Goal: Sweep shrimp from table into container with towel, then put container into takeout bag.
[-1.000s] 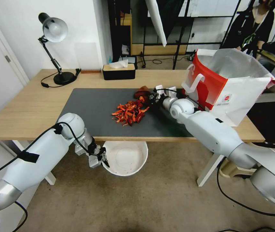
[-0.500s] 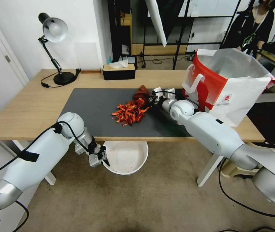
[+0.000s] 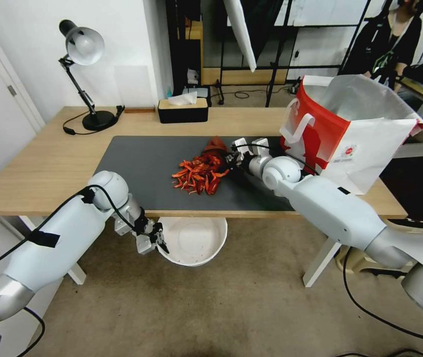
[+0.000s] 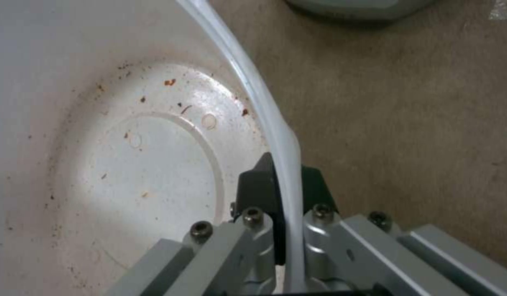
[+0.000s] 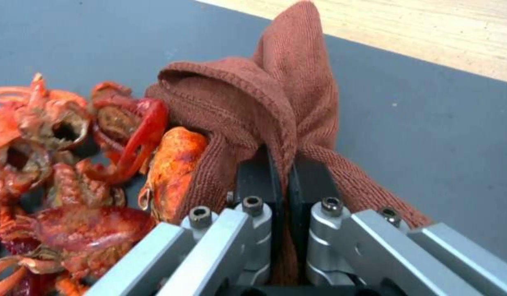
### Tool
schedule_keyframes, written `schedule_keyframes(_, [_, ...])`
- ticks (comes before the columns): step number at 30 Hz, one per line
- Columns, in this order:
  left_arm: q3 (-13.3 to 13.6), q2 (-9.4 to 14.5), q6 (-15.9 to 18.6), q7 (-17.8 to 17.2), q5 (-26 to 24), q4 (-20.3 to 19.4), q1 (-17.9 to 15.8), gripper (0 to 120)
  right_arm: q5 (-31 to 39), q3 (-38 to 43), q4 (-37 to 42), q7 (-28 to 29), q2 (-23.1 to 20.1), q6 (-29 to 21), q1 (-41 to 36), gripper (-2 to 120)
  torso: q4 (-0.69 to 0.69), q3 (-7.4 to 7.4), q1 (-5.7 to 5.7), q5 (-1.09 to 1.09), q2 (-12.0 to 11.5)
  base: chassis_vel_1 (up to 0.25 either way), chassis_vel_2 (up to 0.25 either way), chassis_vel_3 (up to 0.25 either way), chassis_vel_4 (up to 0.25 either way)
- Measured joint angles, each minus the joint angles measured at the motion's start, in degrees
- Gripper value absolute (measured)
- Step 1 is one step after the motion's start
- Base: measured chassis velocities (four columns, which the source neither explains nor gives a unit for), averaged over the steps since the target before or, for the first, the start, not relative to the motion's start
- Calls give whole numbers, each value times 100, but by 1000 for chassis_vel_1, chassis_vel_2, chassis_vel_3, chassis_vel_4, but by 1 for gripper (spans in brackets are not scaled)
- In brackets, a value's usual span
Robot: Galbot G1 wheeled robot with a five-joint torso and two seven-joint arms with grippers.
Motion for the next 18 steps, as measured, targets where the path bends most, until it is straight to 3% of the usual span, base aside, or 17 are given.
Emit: schedule_keyframes(18, [69,-14,0,0,-22,-49,-30,0,128,109,482,232,-210,-65,-250,0,0,0,0,0,0,0,0,0,0])
